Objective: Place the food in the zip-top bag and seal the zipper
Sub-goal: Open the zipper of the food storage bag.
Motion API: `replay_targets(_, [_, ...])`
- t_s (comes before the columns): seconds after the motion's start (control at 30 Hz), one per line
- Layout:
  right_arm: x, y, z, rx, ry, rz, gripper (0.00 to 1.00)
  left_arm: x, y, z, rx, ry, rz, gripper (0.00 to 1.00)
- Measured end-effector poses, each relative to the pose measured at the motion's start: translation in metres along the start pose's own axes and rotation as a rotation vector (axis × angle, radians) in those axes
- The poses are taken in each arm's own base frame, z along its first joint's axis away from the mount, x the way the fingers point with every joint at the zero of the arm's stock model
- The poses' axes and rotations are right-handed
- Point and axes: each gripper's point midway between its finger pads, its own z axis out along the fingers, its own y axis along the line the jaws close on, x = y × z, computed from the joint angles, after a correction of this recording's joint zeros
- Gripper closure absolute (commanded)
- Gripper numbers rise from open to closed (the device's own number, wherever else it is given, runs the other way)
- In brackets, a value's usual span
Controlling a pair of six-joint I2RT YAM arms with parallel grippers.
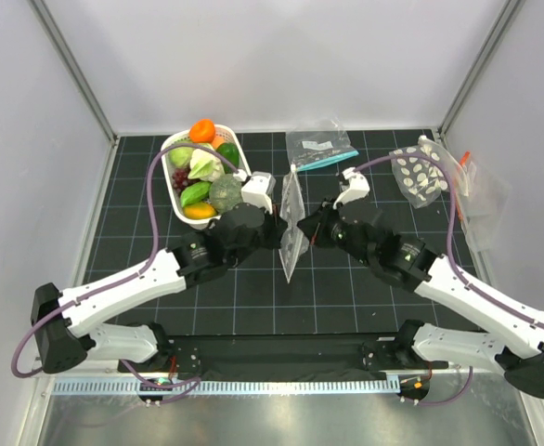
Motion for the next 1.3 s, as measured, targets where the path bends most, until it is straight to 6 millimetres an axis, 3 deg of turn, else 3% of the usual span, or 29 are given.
replay_targets(0.2, [-0.032, -0.033, -0.004, 0.304, -0.027, -0.091, 0.99, -0.010, 0.021, 0.008, -0.171, 0.007, 0.044, 1.00])
replay_targets(0.33, [-0.045, -0.066, -0.012, 0.539, -0.038, -0.193, 0.99, -0.014, 0.039, 0.013, -0.280, 0.022, 0.073, 1.00])
replay_targets(0.47, [-0.050, -0.098, -0.029, 0.738, -0.034, -0.302, 0.81, -0.012, 0.061, 0.016, -0.351, 0.050, 0.075, 1.00])
replay_targets(0.5, [-0.052, -0.106, -0.033, 0.778, -0.033, -0.324, 0.70, -0.011, 0.065, 0.017, -0.361, 0.057, 0.075, 1.00])
replay_targets(0.6, [-0.056, -0.117, -0.043, 0.836, -0.035, -0.356, 0.59, -0.008, 0.068, 0.020, -0.366, 0.069, 0.062, 1.00])
replay_targets(0.83, [-0.061, -0.134, -0.048, 0.876, -0.022, -0.365, 0.54, 0.011, 0.059, 0.029, -0.287, 0.114, 0.035, 1.00])
replay_targets(0.93, [-0.051, -0.137, -0.041, 0.850, 0.017, -0.372, 0.68, 0.023, 0.062, 0.033, -0.261, 0.146, 0.019, 1.00])
replay_targets(0.97, [-0.046, -0.137, -0.038, 0.837, 0.033, -0.375, 0.83, 0.027, 0.061, 0.034, -0.250, 0.156, 0.013, 1.00])
replay_targets(1.03, [-0.039, -0.136, -0.034, 0.812, 0.067, -0.387, 0.98, 0.031, 0.058, 0.038, -0.226, 0.168, -0.006, 1.00])
replay_targets(1.17, [-0.040, -0.130, -0.029, 0.793, 0.089, -0.394, 0.99, 0.036, 0.050, 0.051, -0.173, 0.190, -0.043, 1.00])
replay_targets(1.3, [-0.054, -0.125, -0.030, 0.844, 0.101, -0.420, 0.99, 0.052, 0.048, 0.072, -0.136, 0.237, -0.090, 1.00])
